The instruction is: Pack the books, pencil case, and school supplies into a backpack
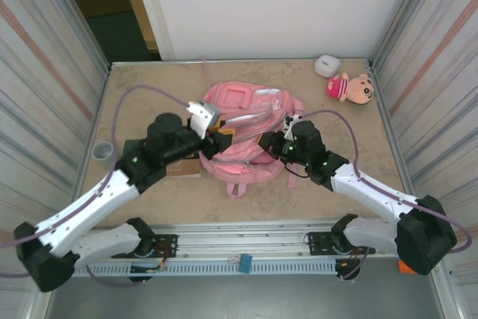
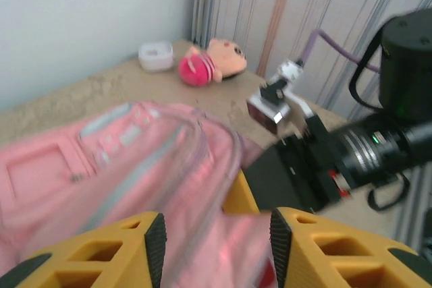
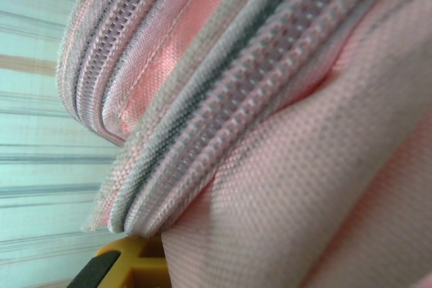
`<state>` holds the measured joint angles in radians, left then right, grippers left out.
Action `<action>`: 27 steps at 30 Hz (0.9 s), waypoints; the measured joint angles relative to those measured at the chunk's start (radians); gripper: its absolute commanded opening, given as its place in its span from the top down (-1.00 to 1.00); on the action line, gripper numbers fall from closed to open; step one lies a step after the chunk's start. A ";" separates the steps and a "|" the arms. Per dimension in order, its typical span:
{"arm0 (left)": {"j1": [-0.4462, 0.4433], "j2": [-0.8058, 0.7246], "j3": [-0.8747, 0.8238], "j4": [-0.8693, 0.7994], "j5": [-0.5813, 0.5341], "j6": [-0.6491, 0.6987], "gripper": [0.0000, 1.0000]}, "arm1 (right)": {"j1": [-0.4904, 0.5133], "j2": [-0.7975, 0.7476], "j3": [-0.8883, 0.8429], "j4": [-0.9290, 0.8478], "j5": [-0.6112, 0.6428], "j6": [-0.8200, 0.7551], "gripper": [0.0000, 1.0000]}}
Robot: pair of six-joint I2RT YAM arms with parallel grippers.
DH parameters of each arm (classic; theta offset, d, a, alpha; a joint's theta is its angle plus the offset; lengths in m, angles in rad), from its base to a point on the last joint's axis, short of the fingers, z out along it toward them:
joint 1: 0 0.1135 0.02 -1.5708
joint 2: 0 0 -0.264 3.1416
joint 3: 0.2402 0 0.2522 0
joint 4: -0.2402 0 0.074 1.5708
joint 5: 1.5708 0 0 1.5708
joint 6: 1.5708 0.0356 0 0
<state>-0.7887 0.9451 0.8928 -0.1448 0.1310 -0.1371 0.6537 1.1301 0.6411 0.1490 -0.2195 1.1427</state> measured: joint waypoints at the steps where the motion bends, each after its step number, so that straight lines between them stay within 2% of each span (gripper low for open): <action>1: -0.021 -0.027 -0.020 -0.036 -0.021 -0.045 0.04 | 0.007 0.000 0.000 0.000 0.008 -0.002 0.85; 5: -0.122 -0.069 -0.085 -0.188 -0.085 -0.238 0.04 | 0.040 0.003 0.001 0.000 0.033 -0.008 0.85; 10: -0.215 -0.012 -0.102 -0.284 -0.136 -0.364 0.06 | 0.071 0.013 0.013 -0.002 0.050 -0.026 0.86; 17: -0.215 0.146 -0.061 -0.299 -0.160 -0.392 0.08 | 0.093 0.024 0.034 -0.003 0.068 -0.038 0.88; 27: -0.215 0.248 -0.039 -0.245 -0.187 -0.404 0.12 | 0.102 0.028 0.038 -0.003 0.063 -0.063 0.88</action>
<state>-1.0039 1.1934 0.8543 -0.3901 -0.0559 -0.5411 0.7555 1.1580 0.6788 0.1463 -0.1570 1.0798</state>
